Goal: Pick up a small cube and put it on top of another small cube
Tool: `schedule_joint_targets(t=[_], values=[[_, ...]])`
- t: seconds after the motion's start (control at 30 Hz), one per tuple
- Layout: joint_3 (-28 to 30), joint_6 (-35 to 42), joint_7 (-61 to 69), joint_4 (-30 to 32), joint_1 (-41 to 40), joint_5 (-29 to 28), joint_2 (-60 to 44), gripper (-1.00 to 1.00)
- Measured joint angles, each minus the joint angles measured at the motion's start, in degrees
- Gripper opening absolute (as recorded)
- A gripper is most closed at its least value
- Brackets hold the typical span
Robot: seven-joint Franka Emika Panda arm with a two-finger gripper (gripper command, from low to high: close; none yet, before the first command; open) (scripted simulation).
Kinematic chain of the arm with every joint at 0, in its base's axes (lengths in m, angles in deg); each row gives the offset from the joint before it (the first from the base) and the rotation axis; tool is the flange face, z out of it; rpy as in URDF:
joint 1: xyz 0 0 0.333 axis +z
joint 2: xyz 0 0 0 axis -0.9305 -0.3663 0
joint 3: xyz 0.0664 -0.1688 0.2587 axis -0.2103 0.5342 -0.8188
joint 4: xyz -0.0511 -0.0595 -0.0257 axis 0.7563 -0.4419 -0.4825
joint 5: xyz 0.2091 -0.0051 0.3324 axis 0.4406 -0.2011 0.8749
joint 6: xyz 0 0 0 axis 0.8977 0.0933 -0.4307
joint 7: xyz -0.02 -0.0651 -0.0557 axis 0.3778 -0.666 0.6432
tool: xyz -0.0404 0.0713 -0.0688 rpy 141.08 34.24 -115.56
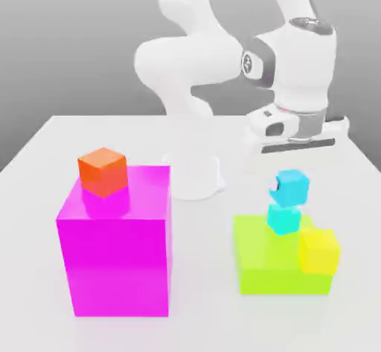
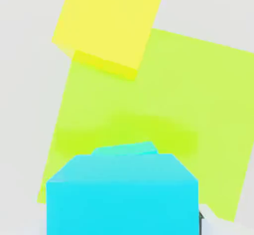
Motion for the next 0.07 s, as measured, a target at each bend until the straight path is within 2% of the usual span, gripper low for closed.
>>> schedule_joint_targets(t=[0.07], values=[[0.0,0.0,0.0,0.0,0.0,0.0,0.0,1.00]])
